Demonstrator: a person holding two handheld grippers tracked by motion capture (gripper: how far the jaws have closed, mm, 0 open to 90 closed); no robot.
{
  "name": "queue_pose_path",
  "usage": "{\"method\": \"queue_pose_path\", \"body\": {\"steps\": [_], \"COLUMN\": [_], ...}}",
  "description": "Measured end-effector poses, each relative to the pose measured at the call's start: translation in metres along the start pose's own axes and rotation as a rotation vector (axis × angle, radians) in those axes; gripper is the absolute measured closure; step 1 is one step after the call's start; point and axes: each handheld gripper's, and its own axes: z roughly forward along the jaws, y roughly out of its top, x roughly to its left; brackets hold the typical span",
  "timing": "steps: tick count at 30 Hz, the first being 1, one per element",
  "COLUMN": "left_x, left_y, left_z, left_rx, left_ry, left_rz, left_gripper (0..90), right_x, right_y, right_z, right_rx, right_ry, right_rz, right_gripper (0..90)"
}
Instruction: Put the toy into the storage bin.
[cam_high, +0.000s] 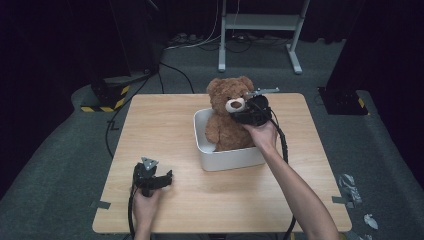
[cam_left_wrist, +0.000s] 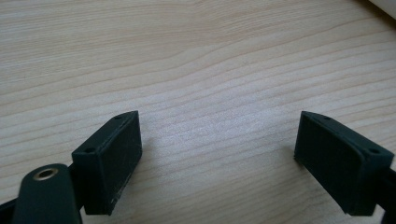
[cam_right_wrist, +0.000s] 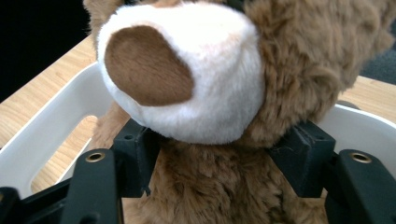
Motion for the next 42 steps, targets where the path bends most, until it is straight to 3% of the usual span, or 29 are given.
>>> {"method": "queue_pose_path", "body": {"steps": [11, 24, 37, 42], "left_x": [0.000, 0.000, 0.000, -0.001], "left_y": [0.000, 0.000, 0.000, 0.000], "left_z": [0.000, 0.000, 0.000, 0.000], "left_rx": [0.001, 0.000, 0.002, 0.004], "left_ry": [0.000, -0.001, 0.000, 0.003], "left_rz": [0.001, -0.001, -0.003, -0.005], "left_gripper": [14.8, 14.9, 14.9, 14.9], "right_x": [-0.006, -0.008, -0.013, -0.016], "right_y": [-0.004, -0.007, -0.009, -0.014], "right_z": [-0.010, -0.033, -0.050, -0.055], "right_rx": [-0.036, -0.102, -0.155, -0.167], "right_ry": [0.018, 0.051, 0.028, 0.045], "right_rz": [-0.001, 0.007, 0.013, 0.029], "right_gripper": [26.4, 26.2, 23.4, 23.2]}}
